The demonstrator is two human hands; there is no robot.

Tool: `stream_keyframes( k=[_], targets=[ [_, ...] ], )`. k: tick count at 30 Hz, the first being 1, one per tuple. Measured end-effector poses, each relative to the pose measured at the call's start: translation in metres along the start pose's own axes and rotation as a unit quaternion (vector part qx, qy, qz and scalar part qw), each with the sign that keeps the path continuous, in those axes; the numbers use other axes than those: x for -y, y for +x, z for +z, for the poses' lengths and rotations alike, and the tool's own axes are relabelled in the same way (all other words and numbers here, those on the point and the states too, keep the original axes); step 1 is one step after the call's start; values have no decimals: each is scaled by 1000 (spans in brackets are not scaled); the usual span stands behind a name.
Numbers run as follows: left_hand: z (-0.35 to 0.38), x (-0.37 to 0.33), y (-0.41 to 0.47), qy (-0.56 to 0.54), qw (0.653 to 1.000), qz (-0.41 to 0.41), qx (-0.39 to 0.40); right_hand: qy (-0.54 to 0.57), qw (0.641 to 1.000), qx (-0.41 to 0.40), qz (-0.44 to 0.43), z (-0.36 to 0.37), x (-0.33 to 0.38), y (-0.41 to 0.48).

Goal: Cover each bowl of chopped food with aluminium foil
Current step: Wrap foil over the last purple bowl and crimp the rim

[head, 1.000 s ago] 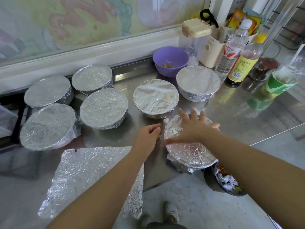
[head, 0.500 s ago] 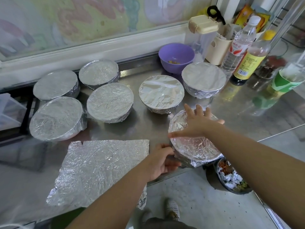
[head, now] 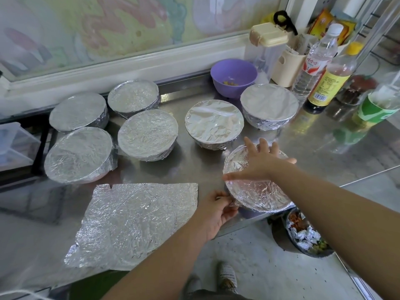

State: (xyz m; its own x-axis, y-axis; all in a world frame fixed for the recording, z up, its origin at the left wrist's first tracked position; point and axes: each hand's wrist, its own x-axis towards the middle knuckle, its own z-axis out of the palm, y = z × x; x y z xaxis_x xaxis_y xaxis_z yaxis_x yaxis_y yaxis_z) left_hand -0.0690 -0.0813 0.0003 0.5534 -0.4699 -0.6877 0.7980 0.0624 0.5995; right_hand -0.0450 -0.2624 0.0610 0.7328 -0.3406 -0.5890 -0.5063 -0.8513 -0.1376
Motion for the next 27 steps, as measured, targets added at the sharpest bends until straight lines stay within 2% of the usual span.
stream_keyframes(
  k=[5,8,12,15,18,20,24,27],
  targets=[
    [-15,-7,-2,6,997,-27,78,0,1000,-2,0,0,0,0],
    [-22,-4,-2,52,990,-5,131,2,1000,-3,-1,1,0,0],
    [-23,-3,0,235,962,87,112,0,1000,-3,-1,1,-1,0],
    [-23,-4,4,309,936,151,80,1,1000,-3,-2,2,-1,0],
    [-24,-13,7,345,922,161,74,1,1000,-2,-1,2,-1,0],
    [-25,-23,7,363,918,138,80,2,1000,-2,-2,1,-1,1],
    [-22,-30,7,245,963,36,108,7,1000,-7,0,2,0,-1],
    [-16,-19,7,101,994,-4,49,8,1000,-10,3,3,0,-1]
  ],
)
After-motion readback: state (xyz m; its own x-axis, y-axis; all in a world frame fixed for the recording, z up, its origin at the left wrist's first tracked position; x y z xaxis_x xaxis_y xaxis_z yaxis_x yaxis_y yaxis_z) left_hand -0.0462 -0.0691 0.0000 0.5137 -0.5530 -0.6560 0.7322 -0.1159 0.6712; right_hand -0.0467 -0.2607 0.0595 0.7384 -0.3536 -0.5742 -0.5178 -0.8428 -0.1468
